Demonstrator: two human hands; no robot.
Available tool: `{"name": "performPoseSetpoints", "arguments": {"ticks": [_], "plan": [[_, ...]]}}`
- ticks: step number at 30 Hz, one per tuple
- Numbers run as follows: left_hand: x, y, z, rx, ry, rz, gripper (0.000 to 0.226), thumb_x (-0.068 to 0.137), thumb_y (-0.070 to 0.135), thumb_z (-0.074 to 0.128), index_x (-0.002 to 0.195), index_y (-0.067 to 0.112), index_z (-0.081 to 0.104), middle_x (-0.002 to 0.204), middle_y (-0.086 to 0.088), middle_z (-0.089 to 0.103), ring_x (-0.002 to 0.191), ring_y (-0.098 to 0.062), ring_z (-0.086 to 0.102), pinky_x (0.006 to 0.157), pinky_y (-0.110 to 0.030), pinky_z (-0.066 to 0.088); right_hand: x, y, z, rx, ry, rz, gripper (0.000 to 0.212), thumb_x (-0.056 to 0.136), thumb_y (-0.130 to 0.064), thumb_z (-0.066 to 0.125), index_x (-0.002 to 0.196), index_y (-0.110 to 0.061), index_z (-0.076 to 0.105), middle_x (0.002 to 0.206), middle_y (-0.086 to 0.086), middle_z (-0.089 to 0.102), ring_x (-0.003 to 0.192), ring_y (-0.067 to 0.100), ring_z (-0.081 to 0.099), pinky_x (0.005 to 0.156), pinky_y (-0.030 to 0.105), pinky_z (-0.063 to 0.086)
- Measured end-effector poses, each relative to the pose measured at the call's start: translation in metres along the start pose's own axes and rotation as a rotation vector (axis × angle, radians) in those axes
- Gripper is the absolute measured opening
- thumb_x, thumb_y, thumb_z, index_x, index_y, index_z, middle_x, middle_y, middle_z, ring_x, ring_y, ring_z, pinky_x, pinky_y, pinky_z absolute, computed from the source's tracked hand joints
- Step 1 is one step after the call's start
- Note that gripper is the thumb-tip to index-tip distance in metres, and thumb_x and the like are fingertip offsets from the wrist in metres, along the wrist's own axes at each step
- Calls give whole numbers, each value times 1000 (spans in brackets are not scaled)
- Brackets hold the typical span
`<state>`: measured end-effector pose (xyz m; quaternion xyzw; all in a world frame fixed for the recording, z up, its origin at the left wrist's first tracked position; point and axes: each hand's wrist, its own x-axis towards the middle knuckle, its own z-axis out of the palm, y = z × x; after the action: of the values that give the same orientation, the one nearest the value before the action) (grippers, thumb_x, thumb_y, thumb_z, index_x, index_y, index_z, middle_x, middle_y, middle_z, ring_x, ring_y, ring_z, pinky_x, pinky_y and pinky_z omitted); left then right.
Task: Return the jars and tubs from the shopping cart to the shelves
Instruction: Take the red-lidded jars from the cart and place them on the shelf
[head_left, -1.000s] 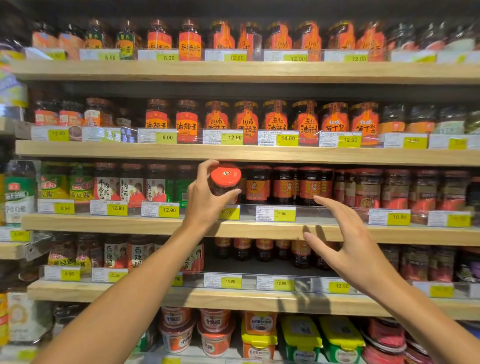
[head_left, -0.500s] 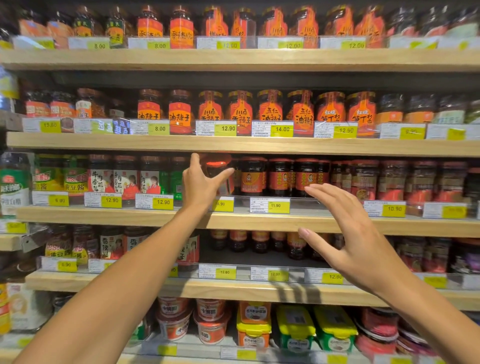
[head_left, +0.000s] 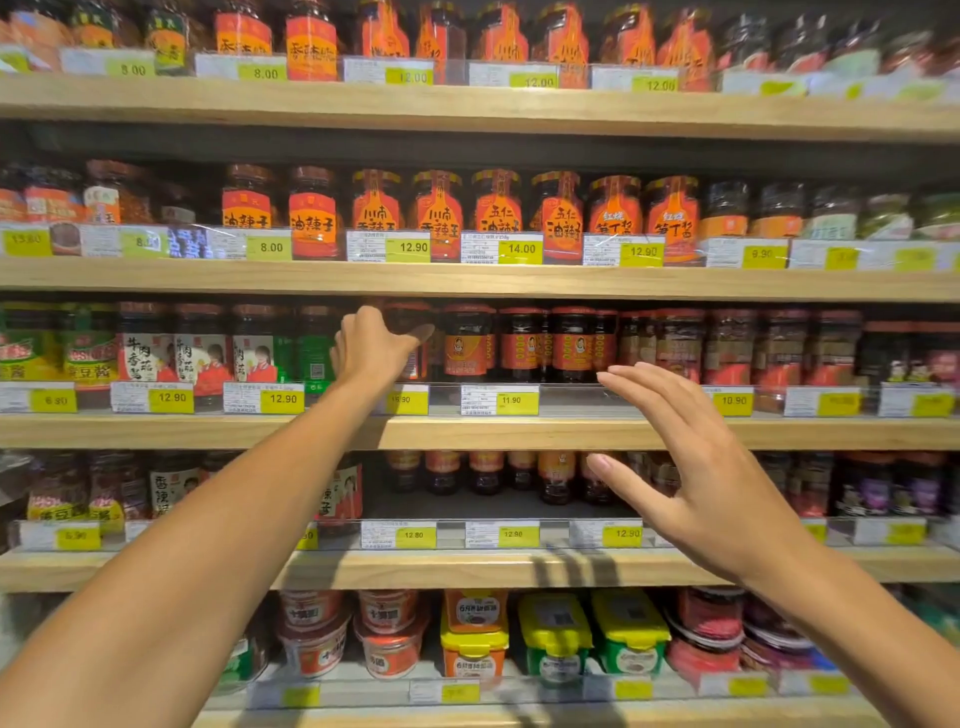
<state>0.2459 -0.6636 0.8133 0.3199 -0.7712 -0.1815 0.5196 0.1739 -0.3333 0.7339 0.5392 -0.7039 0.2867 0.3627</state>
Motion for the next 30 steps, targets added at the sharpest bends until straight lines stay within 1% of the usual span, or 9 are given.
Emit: {"name": "performPoseSetpoints", "arguments": {"ticks": [3,5,7,9,13,16,20,25,30], "plan": [[-8,-7,-3,72,-98,37,51,79,51,77,89,6,54,92,-10,57,89,-34,61,67,-41,49,-5,1,-1,3,2,3,66,93,-56,56,151,-32,38,154,-19,36,149,6,23,119,18,16],[-20,-12,-9,55,-156,74,55,83,47,74,108,6,47,110,-12,50,104,-36,56,81,-45,50,-7,0,-1,7,2,9,66,93,-56,56,151,-32,37,154,-19,36,149,5,23,118,13,14],[-34,-21,-18,37,-153,166,69,87,44,71,135,7,38,133,-14,43,120,-35,50,92,-45,46,-8,0,-2,6,-3,11,66,93,-57,55,152,-33,37,154,-20,36,149,5,23,116,16,17],[-51,-33,-30,29,-165,275,72,90,44,67,148,17,35,150,-6,34,135,-27,42,103,-43,41,-9,0,-2,-5,-14,11,66,93,-58,54,151,-34,37,154,-21,35,149,3,23,114,18,19],[-80,-55,-54,88,-282,476,69,90,58,58,149,29,38,154,9,37,143,-14,32,115,-38,30,-11,1,-4,-37,-78,17,66,93,-62,50,151,-34,37,153,-19,36,146,2,27,112,6,10],[-94,-62,-68,187,-373,605,76,85,75,42,150,35,35,155,13,34,144,-11,28,118,-41,29,-13,3,-4,-69,-129,24,67,94,-64,48,152,-33,36,153,-17,38,145,4,29,111,3,7],[-107,-66,-76,265,-473,684,80,83,82,31,151,39,32,159,12,27,147,-14,24,120,-46,25,-21,5,-8,-88,-206,46,69,93,-70,40,154,-38,31,155,-19,33,147,2,23,116,19,18],[-121,-63,-74,295,-618,756,78,85,84,22,152,44,24,162,12,22,149,-14,20,121,-47,21,-34,4,-16,-73,-313,83,66,96,-70,41,154,-41,29,159,-19,27,149,1,16,119,27,18],[-138,-50,-53,239,-691,813,79,84,86,22,152,45,25,162,15,22,148,-13,22,121,-44,22,-51,7,-23,-100,-404,129,74,91,-76,39,155,-41,26,161,-19,24,150,3,13,120,26,15]]}}
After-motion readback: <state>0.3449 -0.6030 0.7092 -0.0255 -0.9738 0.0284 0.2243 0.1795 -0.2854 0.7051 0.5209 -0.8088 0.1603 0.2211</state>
